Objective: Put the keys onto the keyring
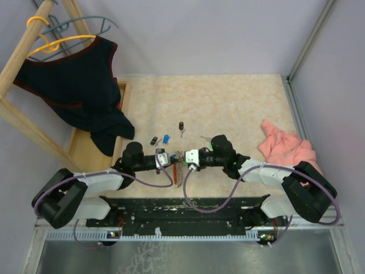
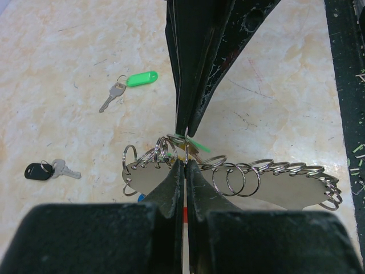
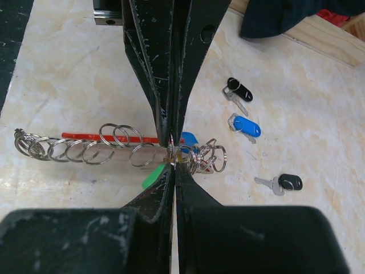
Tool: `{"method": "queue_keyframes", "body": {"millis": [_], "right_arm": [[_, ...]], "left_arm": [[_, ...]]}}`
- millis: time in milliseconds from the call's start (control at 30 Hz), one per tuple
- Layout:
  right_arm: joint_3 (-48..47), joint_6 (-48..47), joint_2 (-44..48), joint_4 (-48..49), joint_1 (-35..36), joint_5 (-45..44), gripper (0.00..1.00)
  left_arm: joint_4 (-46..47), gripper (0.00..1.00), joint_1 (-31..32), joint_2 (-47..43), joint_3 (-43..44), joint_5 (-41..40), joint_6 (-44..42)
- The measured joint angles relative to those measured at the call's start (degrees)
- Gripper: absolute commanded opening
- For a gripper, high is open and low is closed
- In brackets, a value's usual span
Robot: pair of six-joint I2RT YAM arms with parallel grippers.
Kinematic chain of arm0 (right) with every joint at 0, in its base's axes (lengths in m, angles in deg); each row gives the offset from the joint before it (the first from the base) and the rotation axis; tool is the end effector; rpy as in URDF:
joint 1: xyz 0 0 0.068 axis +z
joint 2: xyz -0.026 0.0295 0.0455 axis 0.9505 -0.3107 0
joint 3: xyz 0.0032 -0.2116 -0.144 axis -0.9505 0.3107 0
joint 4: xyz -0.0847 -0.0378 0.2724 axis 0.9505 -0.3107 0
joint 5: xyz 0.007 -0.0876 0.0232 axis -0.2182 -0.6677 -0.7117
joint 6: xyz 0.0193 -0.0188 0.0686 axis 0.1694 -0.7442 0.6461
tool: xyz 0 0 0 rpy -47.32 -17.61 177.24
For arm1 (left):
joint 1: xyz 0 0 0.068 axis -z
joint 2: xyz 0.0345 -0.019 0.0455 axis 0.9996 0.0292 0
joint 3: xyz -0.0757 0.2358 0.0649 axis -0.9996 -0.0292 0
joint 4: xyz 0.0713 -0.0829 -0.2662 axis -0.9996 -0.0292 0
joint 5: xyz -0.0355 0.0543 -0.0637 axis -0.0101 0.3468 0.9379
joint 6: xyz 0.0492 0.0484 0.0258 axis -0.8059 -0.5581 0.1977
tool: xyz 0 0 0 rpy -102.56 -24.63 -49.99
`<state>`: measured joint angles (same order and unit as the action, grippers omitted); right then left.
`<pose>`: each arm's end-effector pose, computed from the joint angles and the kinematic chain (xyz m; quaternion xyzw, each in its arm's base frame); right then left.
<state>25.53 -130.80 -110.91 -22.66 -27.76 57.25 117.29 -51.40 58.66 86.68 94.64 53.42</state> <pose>0.1942 0.2366 0.1470 -0.6679 0.4694 0.2512 0.5201 0.1920 -0.1931 0.1252 0.5750 0.5152 -0.3087 0.5556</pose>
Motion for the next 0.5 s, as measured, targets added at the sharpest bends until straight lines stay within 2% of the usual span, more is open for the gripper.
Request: {"method": "queue_keyframes", "body": {"millis": [500], "right_arm": [[-0.02,1.49,0.00,-0.72,0.00,0.26,0.00]], "left_arm": [[0.00,0.01,0.00,0.00,0.00,0.02,0.00]]}}
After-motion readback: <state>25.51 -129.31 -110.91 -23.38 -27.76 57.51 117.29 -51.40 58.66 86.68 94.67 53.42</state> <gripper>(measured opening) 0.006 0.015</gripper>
